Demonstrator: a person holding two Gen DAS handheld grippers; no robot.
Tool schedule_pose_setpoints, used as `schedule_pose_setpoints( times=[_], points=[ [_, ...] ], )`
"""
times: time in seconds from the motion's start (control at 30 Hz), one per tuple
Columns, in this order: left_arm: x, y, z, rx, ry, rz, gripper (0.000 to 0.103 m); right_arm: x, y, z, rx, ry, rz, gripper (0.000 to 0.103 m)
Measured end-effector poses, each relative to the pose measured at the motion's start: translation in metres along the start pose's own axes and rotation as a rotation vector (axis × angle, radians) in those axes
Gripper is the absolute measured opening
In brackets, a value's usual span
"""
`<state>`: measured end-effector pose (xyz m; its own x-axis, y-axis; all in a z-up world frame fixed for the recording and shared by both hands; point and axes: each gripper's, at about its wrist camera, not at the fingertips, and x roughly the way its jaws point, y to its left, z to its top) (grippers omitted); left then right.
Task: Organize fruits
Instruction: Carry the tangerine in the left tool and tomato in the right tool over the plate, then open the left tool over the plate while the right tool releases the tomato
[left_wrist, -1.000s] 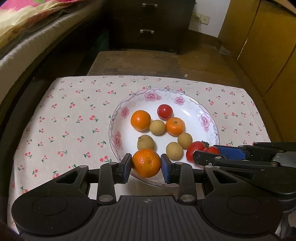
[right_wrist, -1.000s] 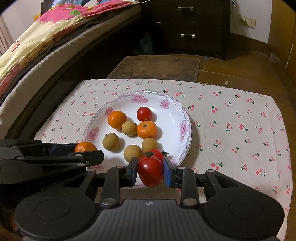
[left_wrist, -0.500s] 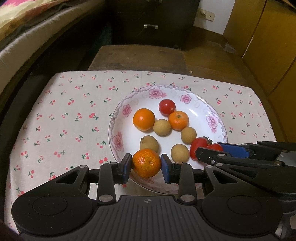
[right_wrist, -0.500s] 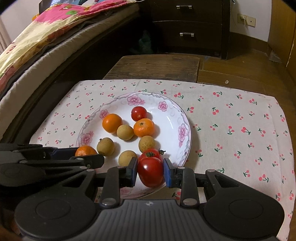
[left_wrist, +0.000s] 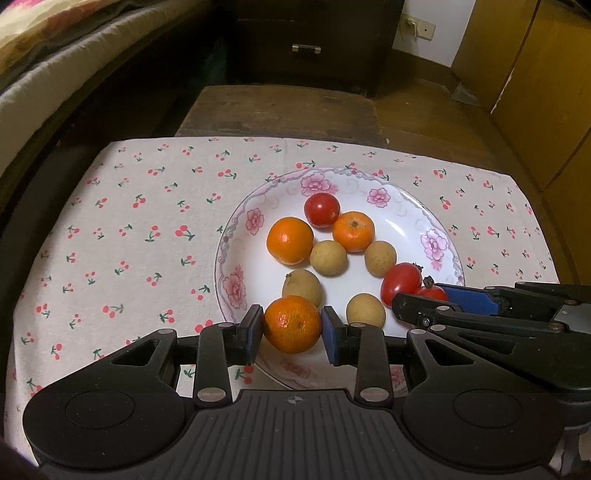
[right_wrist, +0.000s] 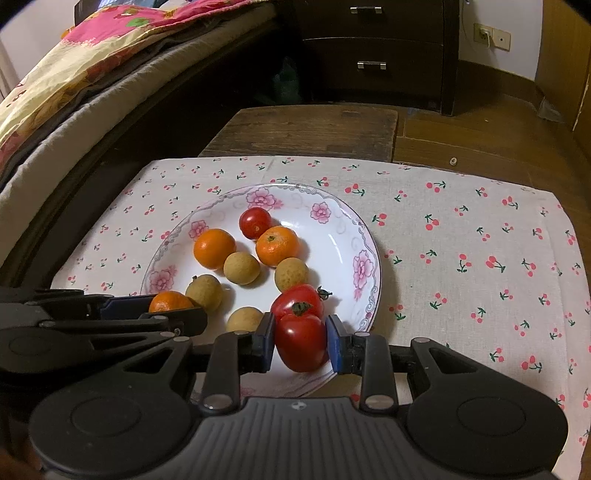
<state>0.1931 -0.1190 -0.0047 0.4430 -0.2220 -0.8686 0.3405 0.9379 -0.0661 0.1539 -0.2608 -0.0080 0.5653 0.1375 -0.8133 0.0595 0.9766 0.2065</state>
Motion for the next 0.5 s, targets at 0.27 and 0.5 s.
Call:
schedule_pose_setpoints(
  times=[0.27,0.5],
  points=[
    [-0.0029,-0.0009,-0.0016,0.010,-0.005,0.006,0.041,-0.0013,0.0040,-0.0003,-0.015,-0.004,-0.013,0.032],
    [-0.0007,-0.0010,0.0003,0.006,-0.001,0.006,0.041,0.0016,0.0039,0.0019,-0.012,-0.003,-0.017,0.032]
  ],
)
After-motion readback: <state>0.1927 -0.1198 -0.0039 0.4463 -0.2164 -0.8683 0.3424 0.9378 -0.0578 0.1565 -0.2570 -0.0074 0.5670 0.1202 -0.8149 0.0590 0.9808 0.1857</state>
